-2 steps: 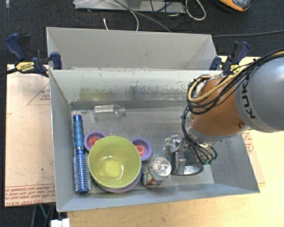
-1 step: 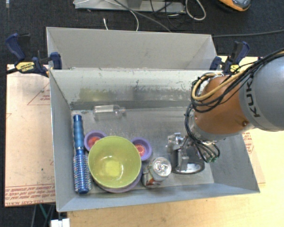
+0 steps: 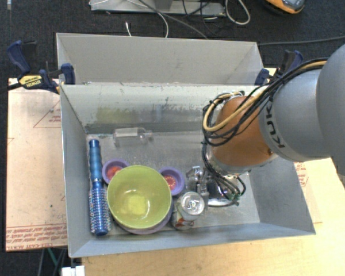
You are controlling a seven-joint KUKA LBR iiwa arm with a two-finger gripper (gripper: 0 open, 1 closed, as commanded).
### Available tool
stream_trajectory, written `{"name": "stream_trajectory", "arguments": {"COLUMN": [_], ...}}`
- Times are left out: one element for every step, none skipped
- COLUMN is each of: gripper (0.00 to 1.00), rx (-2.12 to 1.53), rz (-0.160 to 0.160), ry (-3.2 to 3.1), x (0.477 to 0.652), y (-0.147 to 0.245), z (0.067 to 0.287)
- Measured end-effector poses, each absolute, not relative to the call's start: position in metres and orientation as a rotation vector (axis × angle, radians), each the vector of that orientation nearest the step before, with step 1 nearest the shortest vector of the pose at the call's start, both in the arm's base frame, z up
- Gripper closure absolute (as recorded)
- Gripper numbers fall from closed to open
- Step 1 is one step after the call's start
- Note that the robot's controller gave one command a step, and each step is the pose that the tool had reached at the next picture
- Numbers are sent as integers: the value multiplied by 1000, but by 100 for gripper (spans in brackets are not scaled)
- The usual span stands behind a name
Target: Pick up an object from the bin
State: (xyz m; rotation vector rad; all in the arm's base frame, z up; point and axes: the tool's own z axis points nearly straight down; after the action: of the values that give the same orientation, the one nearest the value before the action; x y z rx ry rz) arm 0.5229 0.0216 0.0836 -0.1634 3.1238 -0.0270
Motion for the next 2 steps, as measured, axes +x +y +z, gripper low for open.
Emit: {"name": "stream_trajectory", "arguments": {"gripper": [100, 100], "rx": [-138, -126], "rz": [-7, -16], "ry": [3109, 3104], "x": [521, 518], "y": [5, 10], "z": [91, 89]}}
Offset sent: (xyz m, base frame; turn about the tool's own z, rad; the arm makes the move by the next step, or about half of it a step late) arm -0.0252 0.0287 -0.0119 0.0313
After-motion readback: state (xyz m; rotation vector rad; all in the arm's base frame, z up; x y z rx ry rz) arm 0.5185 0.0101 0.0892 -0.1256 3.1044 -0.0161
